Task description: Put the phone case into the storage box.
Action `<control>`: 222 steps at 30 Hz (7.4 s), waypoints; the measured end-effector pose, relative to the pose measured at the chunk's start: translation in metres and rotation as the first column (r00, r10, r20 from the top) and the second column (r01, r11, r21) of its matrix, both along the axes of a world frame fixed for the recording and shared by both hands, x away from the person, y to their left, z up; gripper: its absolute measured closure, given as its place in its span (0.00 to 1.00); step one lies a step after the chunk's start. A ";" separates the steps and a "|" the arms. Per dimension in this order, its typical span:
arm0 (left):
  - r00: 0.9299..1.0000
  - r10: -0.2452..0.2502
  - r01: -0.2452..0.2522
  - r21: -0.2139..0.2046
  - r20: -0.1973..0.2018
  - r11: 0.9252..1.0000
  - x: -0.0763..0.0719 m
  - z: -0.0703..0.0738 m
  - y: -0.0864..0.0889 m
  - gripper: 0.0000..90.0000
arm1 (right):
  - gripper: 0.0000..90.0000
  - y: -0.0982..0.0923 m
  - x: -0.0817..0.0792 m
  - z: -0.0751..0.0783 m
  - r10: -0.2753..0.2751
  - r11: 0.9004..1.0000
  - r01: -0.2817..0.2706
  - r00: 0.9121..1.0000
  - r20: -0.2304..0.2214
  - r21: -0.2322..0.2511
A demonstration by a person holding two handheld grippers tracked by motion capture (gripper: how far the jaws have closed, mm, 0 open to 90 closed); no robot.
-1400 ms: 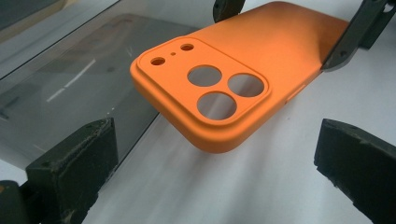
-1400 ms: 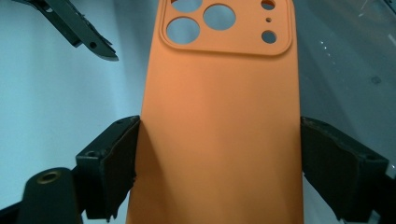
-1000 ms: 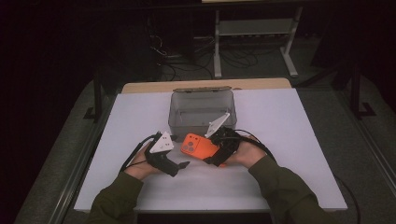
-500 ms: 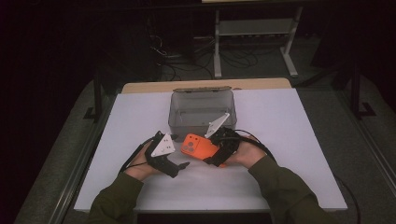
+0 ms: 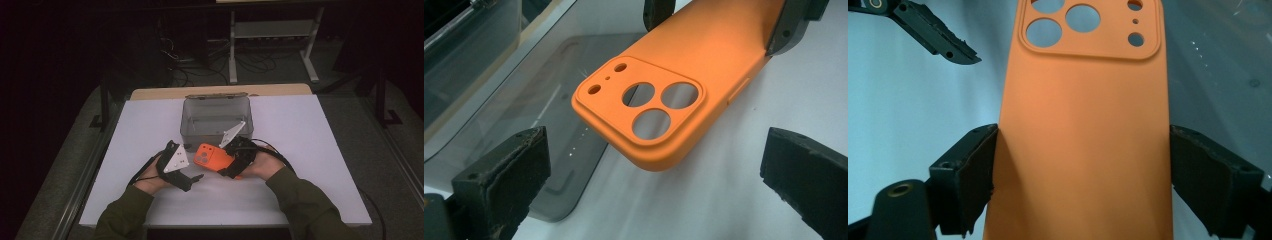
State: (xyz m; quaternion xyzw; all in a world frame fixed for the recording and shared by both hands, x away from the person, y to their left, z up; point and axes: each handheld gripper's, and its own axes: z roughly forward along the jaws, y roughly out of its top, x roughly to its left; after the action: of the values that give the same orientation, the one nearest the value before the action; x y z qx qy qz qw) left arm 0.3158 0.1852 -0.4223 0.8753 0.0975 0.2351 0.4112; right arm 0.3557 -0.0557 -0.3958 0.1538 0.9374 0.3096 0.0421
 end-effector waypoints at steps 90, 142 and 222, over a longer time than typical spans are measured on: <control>0.882 -0.113 -0.059 0.345 0.458 0.937 -0.022 -0.010 -0.020 0.00 | 0.17 0.001 0.000 -0.002 0.003 1.000 -0.003 1.000 0.006 -0.010; 0.759 -0.203 -0.157 0.476 0.619 0.866 -0.034 -0.027 -0.036 0.00 | 0.17 0.002 0.000 -0.001 -0.001 1.000 0.001 1.000 0.002 -0.010; 0.583 -0.235 -0.318 0.484 0.778 0.815 -0.053 -0.039 -0.066 0.38 | 0.17 0.026 0.006 0.009 0.007 1.000 -0.007 1.000 0.000 0.004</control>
State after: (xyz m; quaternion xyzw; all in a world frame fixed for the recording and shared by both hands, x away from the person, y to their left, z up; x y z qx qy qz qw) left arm 0.2624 0.1197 -0.4608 0.7472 -0.1554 0.6354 0.1172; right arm 0.3621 -0.0297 -0.3872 0.1507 0.9372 0.3118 0.0406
